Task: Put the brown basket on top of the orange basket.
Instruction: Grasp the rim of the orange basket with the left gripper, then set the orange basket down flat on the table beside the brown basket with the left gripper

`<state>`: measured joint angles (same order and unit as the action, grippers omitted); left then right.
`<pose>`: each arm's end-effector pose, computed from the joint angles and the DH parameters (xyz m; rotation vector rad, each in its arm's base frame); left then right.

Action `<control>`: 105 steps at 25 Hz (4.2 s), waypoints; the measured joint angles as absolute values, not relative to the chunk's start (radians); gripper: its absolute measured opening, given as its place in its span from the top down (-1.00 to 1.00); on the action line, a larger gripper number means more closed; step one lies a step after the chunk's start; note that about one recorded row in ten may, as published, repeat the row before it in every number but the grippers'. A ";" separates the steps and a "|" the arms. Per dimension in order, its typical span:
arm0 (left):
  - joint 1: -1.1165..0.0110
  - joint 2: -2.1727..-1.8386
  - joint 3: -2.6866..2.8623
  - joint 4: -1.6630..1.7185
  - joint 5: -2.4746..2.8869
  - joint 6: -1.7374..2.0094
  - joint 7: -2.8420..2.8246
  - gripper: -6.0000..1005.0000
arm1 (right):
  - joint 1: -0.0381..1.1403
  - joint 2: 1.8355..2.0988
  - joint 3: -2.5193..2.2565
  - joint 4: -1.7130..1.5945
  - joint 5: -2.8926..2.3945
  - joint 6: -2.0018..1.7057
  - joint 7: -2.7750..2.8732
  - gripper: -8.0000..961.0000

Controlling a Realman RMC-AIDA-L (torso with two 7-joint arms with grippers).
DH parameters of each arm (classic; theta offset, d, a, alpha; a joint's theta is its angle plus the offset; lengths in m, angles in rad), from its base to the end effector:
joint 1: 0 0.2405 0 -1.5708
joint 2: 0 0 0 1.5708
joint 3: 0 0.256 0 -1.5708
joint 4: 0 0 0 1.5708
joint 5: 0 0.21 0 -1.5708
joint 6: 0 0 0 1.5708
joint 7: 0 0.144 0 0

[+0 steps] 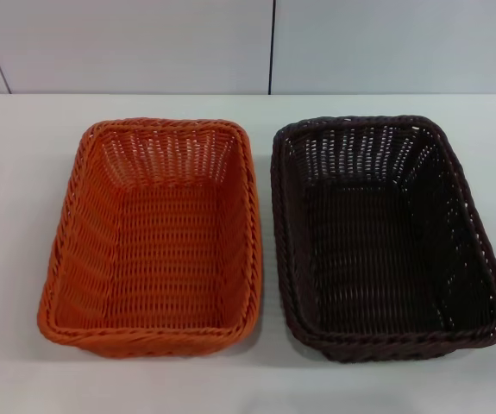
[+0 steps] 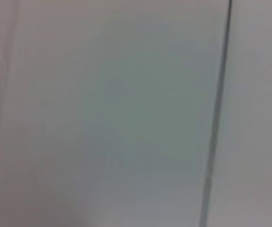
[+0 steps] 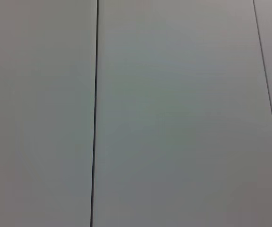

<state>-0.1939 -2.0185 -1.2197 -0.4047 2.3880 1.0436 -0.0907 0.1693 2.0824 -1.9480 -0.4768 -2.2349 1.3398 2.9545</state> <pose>-0.3892 0.2925 0.0445 -1.2518 -0.6942 -0.6157 0.3512 0.2789 0.0579 -1.0456 0.4096 0.6261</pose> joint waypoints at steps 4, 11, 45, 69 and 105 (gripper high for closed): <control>-0.149 -1.930 -1.246 -0.694 2.545 0.720 -0.092 -0.59 | 0.173 2.082 -1.948 -0.482 -2.235 1.339 2.954 -0.46; -0.063 -1.915 -1.433 -1.203 2.753 0.111 -0.079 -0.59 | 0.176 2.081 -1.948 -0.483 -2.235 1.333 2.954 -0.45; -0.282 -2.062 -1.563 -1.574 2.853 -1.146 0.085 -0.59 | 0.200 2.080 -1.948 -0.466 -2.210 1.287 2.954 -0.46; -0.331 -2.060 -1.562 -1.551 2.888 -1.195 0.216 0.35 | 0.186 2.083 -1.961 -0.468 -2.211 1.298 2.954 -0.45; -0.430 -2.056 -1.899 -2.003 2.612 -1.701 1.227 0.66 | 0.168 2.086 -1.981 -0.491 -2.210 1.335 2.954 -0.46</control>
<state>-0.4297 -2.0559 -1.8989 -2.0035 2.6118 -1.7012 1.2274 0.1680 2.0865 -1.9808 -0.4909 -2.2100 1.3351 2.9545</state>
